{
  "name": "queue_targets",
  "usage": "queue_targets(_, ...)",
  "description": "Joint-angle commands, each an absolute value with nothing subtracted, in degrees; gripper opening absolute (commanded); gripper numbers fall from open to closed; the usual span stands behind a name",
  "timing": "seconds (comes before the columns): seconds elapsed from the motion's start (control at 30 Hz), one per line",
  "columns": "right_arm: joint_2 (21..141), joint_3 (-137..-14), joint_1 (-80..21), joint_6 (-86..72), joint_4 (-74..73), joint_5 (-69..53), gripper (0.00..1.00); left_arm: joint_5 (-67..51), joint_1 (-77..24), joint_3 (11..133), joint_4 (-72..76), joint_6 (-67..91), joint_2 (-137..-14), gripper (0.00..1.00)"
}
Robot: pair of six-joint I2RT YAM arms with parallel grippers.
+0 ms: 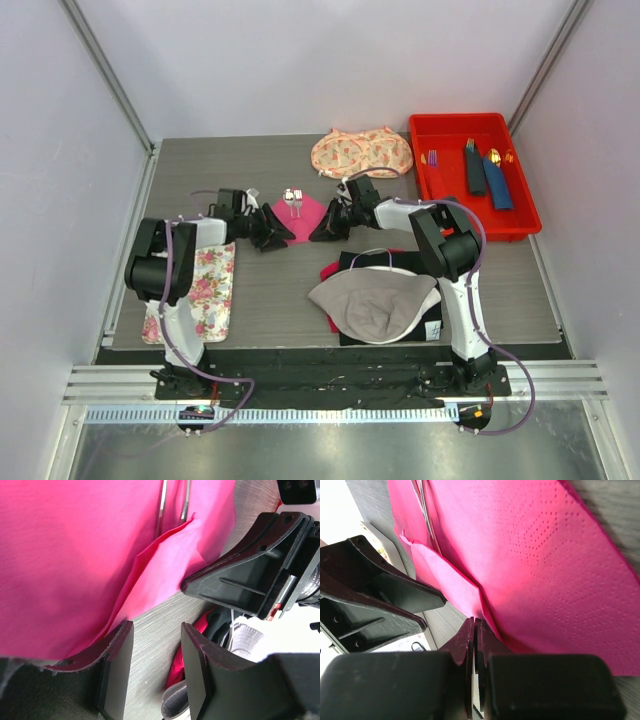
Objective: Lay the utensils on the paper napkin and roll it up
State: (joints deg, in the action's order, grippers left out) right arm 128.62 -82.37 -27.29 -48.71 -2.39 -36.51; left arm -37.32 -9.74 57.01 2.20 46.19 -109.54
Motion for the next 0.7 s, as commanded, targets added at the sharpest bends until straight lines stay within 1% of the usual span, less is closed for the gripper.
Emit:
queue_targets(0.0, 128.2, -81.5, -27.6, -47.3, -5.3, -30.3, 0.01, -35.1, -7.4, 55.5, 0.2, 44.3, -106.9, 0.47)
queue_targets(0.43, 128.0, -81.4, -27.6, -46.9, -5.4, -30.0, 0.01, -34.8, -1.1, 51.9, -2.4, 44.8, -102.8, 0.48)
queue_targets(0.67, 128.1, -81.7, -27.6, -47.0, -5.6, -30.6, 0.01, -37.8, -2.1, 52.6, -1.5, 41.8, -97.2, 0.49)
